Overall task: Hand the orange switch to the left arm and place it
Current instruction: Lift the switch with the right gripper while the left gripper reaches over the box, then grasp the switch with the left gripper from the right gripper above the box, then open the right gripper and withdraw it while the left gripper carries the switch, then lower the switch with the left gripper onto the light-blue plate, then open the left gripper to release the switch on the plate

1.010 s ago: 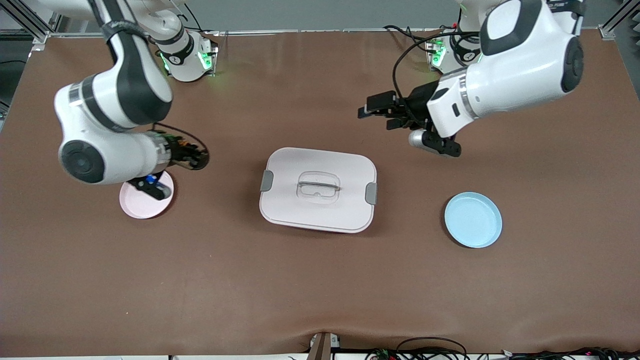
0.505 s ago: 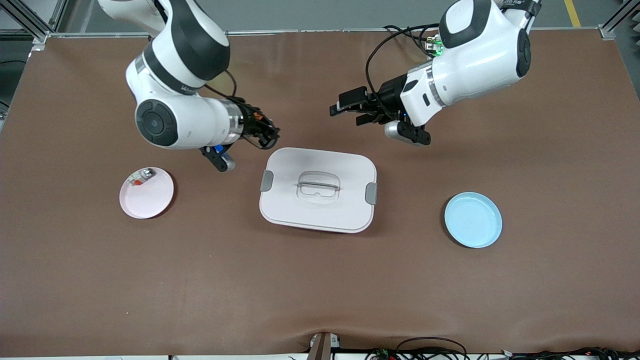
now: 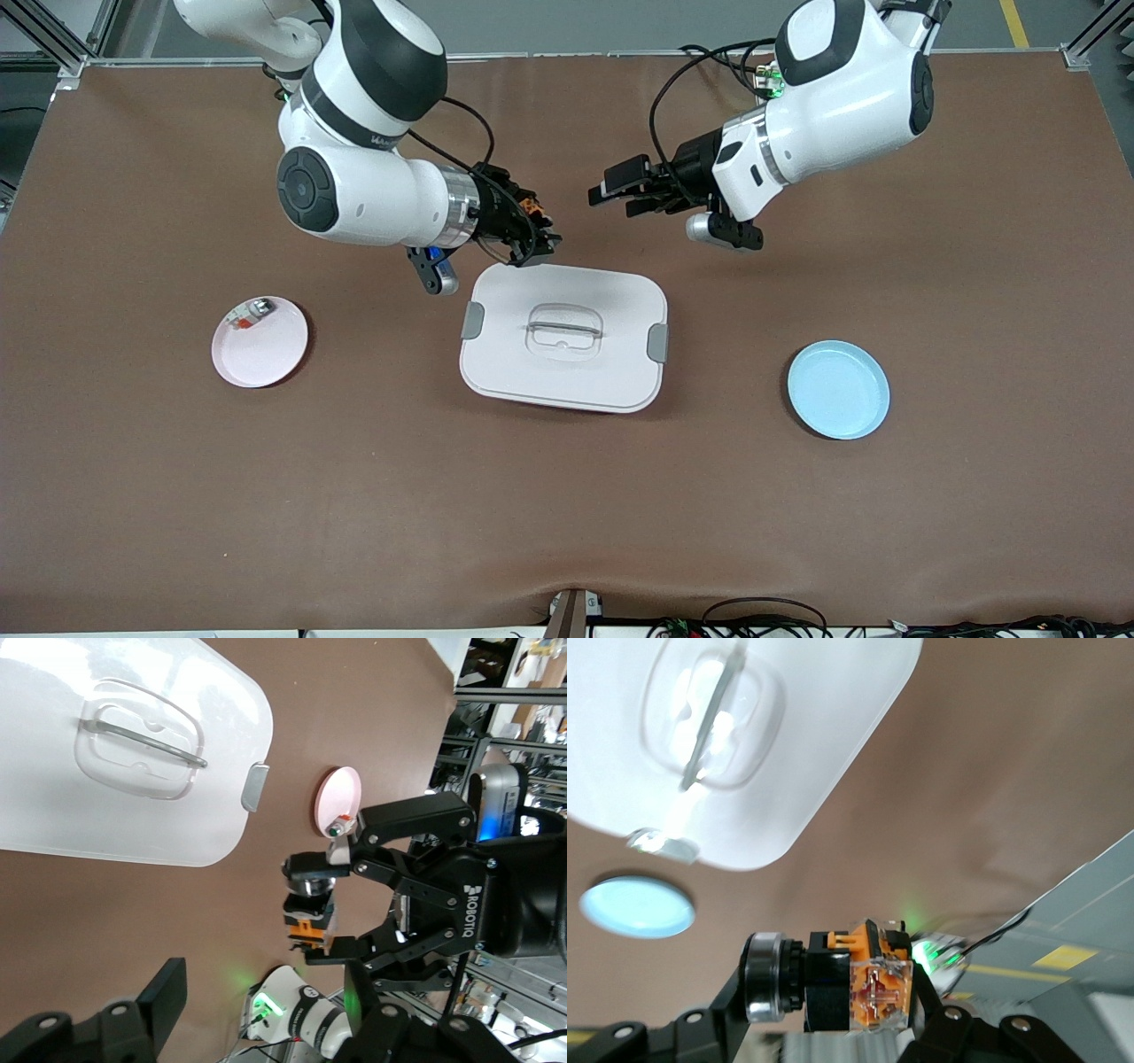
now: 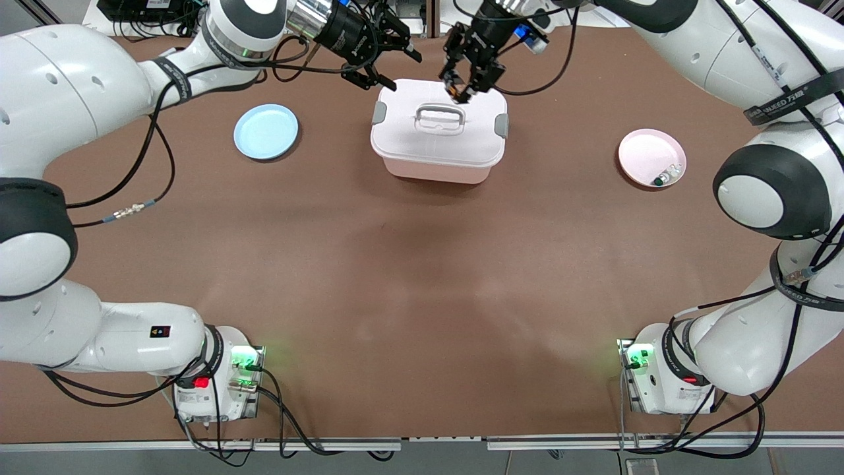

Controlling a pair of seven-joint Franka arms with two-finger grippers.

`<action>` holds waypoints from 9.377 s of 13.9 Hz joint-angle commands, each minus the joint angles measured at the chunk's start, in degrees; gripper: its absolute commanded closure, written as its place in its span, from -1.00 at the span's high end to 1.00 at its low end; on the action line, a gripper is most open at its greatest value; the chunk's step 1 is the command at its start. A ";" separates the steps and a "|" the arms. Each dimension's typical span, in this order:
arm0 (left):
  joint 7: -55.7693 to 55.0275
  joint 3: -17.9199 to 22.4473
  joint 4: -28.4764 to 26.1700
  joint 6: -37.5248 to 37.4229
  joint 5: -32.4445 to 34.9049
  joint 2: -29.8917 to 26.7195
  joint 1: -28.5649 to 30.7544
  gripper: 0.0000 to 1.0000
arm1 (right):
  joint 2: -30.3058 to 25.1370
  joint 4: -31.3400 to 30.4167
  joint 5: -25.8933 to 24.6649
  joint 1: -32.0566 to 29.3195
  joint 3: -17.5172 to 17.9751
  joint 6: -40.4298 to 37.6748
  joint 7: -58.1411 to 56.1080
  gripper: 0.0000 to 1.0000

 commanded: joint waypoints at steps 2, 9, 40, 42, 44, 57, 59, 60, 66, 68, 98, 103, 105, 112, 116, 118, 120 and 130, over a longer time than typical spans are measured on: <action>3.16 -0.49 -3.24 3.39 -2.79 -2.34 0.62 0.57 | 0.82 1.83 6.27 1.72 -0.59 5.17 4.59 -0.71; 6.50 -0.49 -3.51 5.94 -6.65 -2.69 0.62 0.48 | 1.18 2.01 9.97 3.30 -0.67 9.49 5.91 -0.71; 16.62 -3.47 -3.77 14.73 -16.59 0.64 -0.44 0.05 | 1.70 2.98 9.97 3.21 -0.67 9.40 5.91 -0.70; 16.62 -3.56 -3.86 14.82 -16.59 0.64 -0.44 -0.18 | 1.70 3.07 9.97 3.21 -0.67 9.40 6.00 -0.70; 16.62 -3.82 -3.86 14.82 -16.59 0.65 -0.44 -0.75 | 1.70 3.07 9.97 3.21 -0.67 9.40 6.00 -0.70; 19.96 -3.65 -3.42 14.73 -6.41 1.88 1.05 -1.00 | 1.62 3.24 9.97 2.77 -0.67 8.79 5.91 1.00; 20.05 -3.65 -3.42 14.73 -4.99 1.96 1.75 -1.00 | 1.62 3.24 9.97 2.77 -0.67 8.79 5.74 1.00; 20.05 -3.56 -3.51 14.65 -4.81 1.96 1.76 -1.00 | 1.62 3.33 9.97 2.68 -0.67 8.79 5.74 1.00; 19.69 -3.56 -3.86 13.07 8.87 1.87 6.23 -1.00 | 0.30 3.24 8.49 1.02 -1.11 7.65 5.12 1.00; 20.13 -3.56 -3.42 9.39 19.12 1.96 9.21 -1.00 | -1.62 3.24 3.93 -0.04 -1.11 4.23 1.37 1.00; 70.23 -3.21 -2.72 17.10 91.41 32.54 29.97 -1.00 | -24.66 -13.73 -36.16 -31.59 -3.66 -9.05 -91.72 1.00; 70.23 -3.21 -2.45 20.00 98.97 35.44 29.88 -1.00 | -24.57 -12.76 -38.89 -32.30 -3.75 -10.37 -91.47 1.00; 70.23 -3.21 -2.37 21.41 100.04 36.67 30.50 -1.00 | -24.58 -12.41 -39.24 -32.21 -3.58 -10.55 -91.73 1.00; 69.18 -3.12 -2.10 21.33 100.04 36.86 30.76 0.99 | -24.14 -9.33 -39.68 -33.00 -3.66 -14.15 -91.56 1.00; 65.24 -3.30 -2.01 20.80 99.60 35.63 31.20 1.00 | -23.87 -7.84 -39.68 -33.35 -3.66 -14.68 -91.56 1.00; 61.73 -3.74 -1.58 18.61 98.55 34.40 31.20 1.00 | -22.99 -6.25 -39.51 -34.58 -3.66 -15.20 -91.82 1.00; 57.33 -3.91 -1.14 18.34 97.50 33.43 31.11 1.00 | -22.91 -6.51 -39.51 -34.41 -3.66 -15.38 -91.82 1.00; 47.21 -5.93 12.30 5.87 84.76 32.46 30.76 1.00 | -24.22 -10.55 -39.42 -33.97 -3.40 -13.36 -89.19 1.00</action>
